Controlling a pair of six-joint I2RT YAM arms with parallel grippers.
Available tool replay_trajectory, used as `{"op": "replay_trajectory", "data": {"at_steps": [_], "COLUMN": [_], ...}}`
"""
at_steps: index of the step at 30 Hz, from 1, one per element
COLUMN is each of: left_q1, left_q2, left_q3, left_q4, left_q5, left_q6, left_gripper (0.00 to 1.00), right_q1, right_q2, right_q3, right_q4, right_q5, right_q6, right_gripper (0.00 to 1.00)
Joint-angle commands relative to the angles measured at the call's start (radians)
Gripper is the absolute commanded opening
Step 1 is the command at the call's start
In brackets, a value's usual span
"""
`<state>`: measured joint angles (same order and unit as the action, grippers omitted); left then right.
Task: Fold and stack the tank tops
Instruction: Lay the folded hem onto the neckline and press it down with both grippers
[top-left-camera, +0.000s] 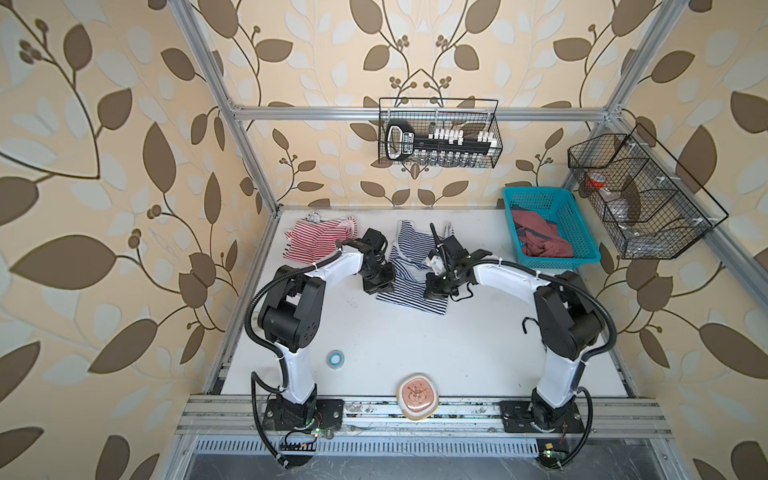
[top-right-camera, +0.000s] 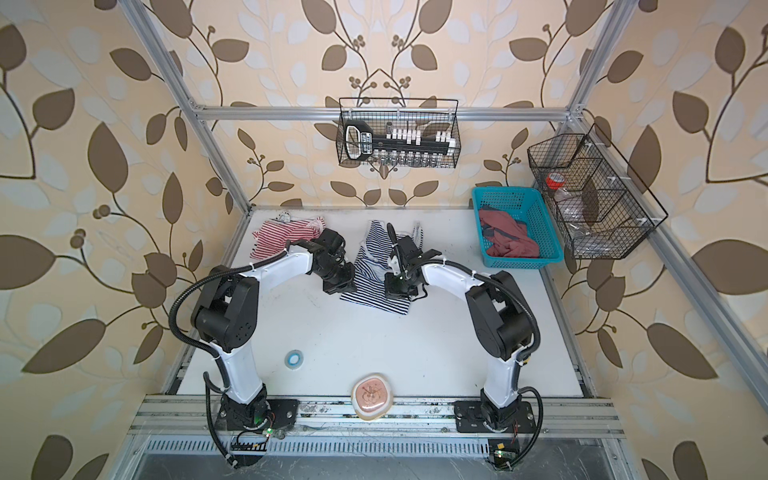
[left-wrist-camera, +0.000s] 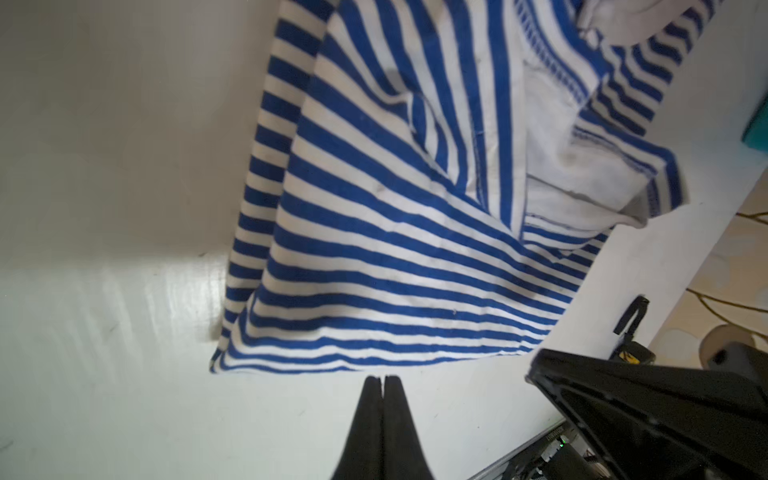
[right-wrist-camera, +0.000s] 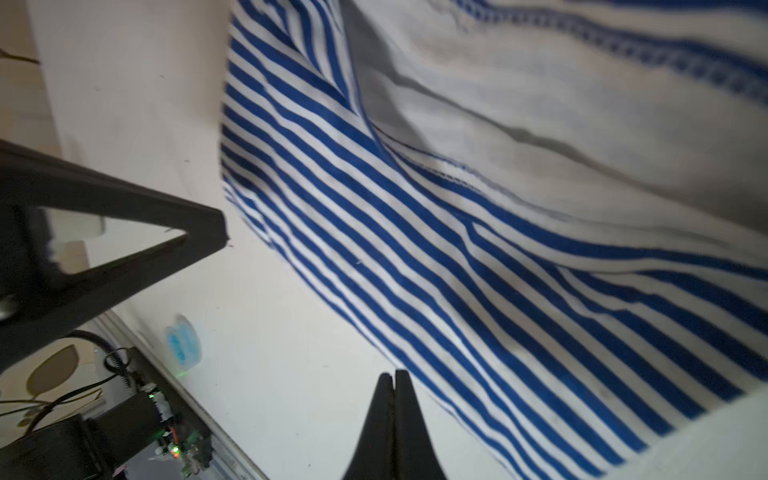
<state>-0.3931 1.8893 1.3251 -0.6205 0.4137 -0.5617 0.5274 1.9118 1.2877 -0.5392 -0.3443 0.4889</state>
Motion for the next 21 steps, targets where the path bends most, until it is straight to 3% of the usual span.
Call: {"op": "replay_trajectory", "data": {"at_steps": [1,15,21], "left_q1": [-0.001,-0.101,-0.130], "left_q2": [0.014,0.114,0.152], "left_q3": [0.005,0.119,0.079], "left_q4": [0.066,0.100,0.113], "left_q5": [0.001,0.022,0.030], "left_q6": [-0.030,-0.064,-0.072], "left_gripper": [0.00,0.00,0.00], "right_q1": [-0.008,-0.061,-0.100], "right_q2": [0.040,0.056,0.097], "right_q3": [-0.015,-0.023,0.013], "right_q4": [-0.016,0.047,0.057], "right_q5": [0.043,-0.027,-0.054], "right_q6": [-0.019,0.004,0.001], "right_gripper": [0.00,0.00,0.00]}}
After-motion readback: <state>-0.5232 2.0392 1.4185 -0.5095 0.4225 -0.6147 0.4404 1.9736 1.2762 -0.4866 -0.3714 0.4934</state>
